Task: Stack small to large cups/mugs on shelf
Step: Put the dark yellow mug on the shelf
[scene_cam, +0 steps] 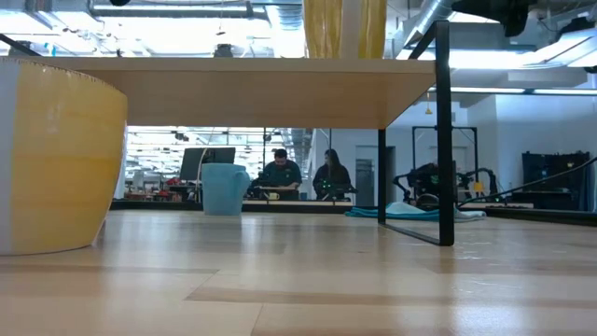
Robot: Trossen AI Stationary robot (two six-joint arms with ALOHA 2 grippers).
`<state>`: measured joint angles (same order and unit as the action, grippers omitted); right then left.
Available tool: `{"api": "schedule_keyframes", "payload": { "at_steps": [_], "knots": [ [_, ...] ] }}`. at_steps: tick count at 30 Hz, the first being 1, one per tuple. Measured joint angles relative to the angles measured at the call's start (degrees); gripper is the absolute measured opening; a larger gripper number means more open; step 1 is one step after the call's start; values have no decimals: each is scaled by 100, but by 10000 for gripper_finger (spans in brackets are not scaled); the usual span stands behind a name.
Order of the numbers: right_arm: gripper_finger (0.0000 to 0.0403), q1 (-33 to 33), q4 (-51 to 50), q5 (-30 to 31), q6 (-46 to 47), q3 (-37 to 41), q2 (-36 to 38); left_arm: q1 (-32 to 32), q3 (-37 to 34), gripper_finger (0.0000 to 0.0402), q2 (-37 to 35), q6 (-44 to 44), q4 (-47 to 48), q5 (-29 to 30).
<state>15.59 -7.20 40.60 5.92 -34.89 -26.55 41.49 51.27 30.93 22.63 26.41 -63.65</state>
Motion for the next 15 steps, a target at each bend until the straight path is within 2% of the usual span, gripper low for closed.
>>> {"api": "schedule_keyframes", "payload": {
  "at_steps": [4,8,15],
  "knots": [
    [240,0,0,0,13,0,0,-848,0,194,336,-396,207,1115],
    [240,0,0,0,13,0,0,-1859,-2,194,636,-941,189,1925],
    [240,0,-2,0,-33,0,0,-3849,0,194,889,-1314,-961,3470]
  ]
}}
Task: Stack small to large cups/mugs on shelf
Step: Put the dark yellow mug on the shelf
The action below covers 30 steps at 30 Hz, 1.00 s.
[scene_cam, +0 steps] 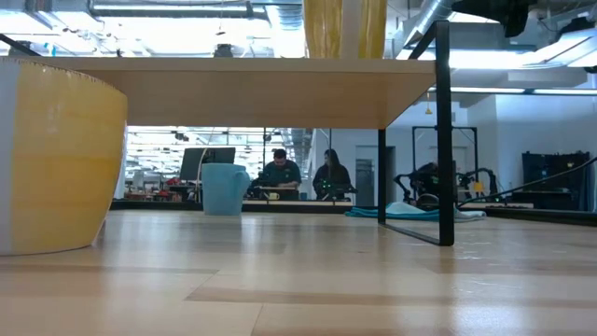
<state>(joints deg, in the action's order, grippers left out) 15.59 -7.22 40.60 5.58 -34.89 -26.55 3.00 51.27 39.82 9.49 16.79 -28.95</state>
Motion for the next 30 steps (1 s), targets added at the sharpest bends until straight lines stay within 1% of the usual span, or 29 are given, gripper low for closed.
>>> {"api": "schedule_keyframes", "payload": {
  "at_steps": [5,8,12,15,22,26,30],
  "knots": [
    [240,0,-1,-1,0,0,0,-1157,0,194,334,63,200,1381],
    [240,0,-2,-1,-1,0,0,-1690,0,194,651,131,471,1930],
    [240,0,-6,-2,-3,0,0,-2213,0,194,1093,550,623,2488],
    [240,0,-30,-2,-4,0,0,-2544,-2,194,1409,795,595,2587],
    [240,10,-172,-28,-3,0,-1,-3172,-2,194,2009,905,547,2709],
    [240,13,-288,-82,-1,0,-2,-3334,-2,194,2339,1065,567,2952],
    [240,13,-304,-381,0,0,-2,-3337,-2,194,2661,1262,739,3102]
  ]
}}
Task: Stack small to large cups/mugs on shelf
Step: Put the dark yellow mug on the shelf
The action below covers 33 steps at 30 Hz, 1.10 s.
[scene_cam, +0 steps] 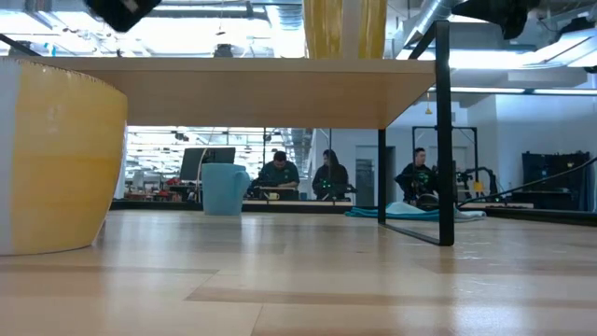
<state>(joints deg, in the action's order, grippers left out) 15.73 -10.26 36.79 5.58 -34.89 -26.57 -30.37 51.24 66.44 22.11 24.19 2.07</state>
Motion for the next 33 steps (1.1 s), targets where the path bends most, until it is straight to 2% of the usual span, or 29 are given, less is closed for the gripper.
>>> {"api": "schedule_keyframes", "payload": {
  "at_steps": [6,15,22,33],
  "knots": [
    [240,0,-2,-388,1,0,0,17,0,185,351,302,221,81],
    [240,0,-9,-411,90,0,1,13,0,141,660,236,236,231],
    [240,0,-55,-415,101,0,0,6,0,124,682,290,223,284],
    [240,0,-156,-436,101,-1,1,-492,0,116,680,687,-80,-455]
  ]
}}
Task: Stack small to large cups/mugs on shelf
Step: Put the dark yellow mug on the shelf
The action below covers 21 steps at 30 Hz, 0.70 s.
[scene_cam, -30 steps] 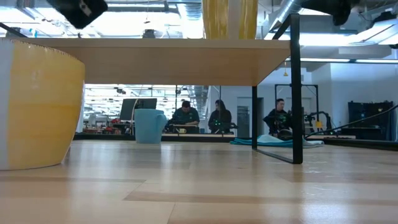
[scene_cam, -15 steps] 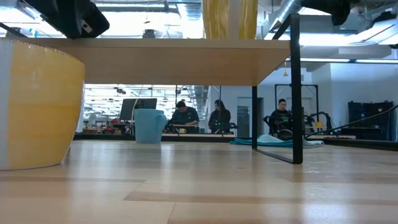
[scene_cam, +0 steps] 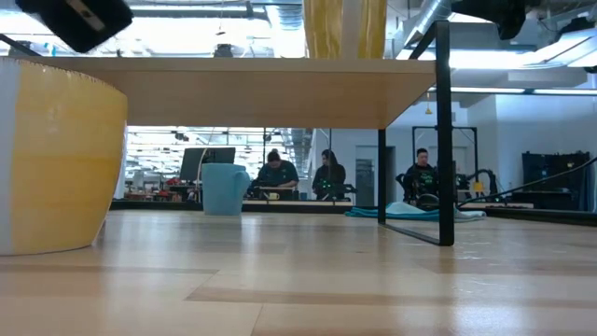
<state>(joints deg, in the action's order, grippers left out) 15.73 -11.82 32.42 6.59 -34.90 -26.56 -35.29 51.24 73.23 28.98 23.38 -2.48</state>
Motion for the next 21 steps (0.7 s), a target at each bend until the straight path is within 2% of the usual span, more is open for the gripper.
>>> {"api": "schedule_keyframes", "payload": {
  "at_steps": [11,17,21],
  "knots": [
    [240,0,0,0,-1,1,-1,-6,0,116,-2,2309,-146,279],
    [240,0,3,-3,-1,-1,-1,-6,0,116,-2,2675,-487,283],
    [240,0,5,-88,109,1,-1,-21,0,116,-2,2221,-533,303]
  ]
}}
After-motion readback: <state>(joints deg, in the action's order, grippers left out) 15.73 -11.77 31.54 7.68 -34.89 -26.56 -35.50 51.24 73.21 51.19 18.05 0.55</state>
